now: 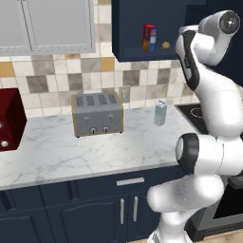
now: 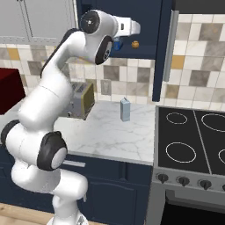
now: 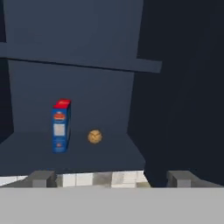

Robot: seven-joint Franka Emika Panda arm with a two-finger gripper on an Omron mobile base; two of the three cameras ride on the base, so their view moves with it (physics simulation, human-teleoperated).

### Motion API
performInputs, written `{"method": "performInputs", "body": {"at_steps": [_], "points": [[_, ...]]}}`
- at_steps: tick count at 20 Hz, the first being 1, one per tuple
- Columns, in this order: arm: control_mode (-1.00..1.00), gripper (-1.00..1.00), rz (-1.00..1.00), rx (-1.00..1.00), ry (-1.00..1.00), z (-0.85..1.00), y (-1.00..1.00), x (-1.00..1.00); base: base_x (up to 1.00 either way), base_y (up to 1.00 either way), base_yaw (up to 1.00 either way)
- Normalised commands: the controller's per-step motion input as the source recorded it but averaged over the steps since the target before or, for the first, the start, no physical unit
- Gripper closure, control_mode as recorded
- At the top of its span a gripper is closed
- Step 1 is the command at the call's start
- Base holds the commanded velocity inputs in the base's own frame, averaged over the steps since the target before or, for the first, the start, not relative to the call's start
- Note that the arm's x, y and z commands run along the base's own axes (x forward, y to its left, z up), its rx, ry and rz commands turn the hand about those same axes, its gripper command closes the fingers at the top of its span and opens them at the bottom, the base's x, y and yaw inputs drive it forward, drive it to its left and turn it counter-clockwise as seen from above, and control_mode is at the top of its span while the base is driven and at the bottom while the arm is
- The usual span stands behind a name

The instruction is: Pick the boxed food and boxed food from the counter and place them in the cabinets closest to them.

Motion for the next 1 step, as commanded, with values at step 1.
{"method": "performInputs", "body": {"at_steps": [1], "points": [[-1.0, -1.0, 0.0, -0.06, -0.09, -0.15, 0.16, -1.0, 0.0, 0.0, 0.0]]}}
